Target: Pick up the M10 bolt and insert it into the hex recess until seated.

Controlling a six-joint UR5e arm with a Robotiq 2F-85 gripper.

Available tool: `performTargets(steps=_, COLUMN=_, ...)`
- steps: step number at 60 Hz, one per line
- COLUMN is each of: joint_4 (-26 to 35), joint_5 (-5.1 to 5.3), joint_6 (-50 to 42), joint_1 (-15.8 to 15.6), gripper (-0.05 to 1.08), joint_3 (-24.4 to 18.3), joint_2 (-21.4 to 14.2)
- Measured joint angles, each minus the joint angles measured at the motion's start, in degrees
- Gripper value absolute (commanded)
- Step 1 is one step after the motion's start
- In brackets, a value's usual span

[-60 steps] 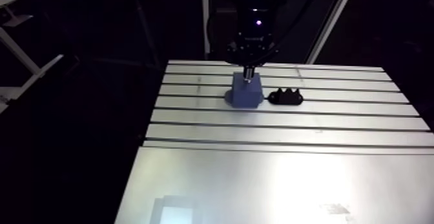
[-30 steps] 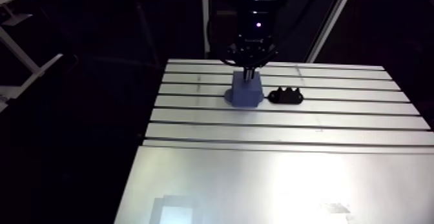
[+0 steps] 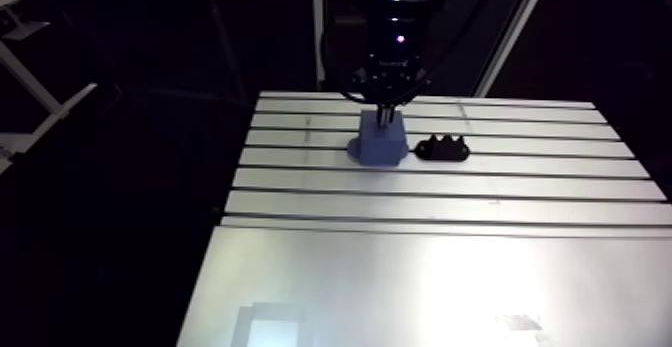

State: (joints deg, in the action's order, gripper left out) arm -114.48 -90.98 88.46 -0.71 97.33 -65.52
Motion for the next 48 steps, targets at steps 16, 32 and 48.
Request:
performTargets(steps=16, joint_4=0.00, joint_5=-0.02, joint_6=0.00, joint_1=0.00, gripper=1.08, joint_3=0.07, joint_2=0.00)
performTargets(steps=32, joint_4=0.00, joint_5=-0.02, joint_6=0.00, joint_1=-0.02, gripper=1.08, joint_3=0.35, joint_2=-0.01)
performTargets(steps=48, joint_4=-0.01, joint_5=-0.02, joint_6=0.00, joint_1=-0.01, gripper=1.08, joint_3=0.51, joint_2=-0.05)
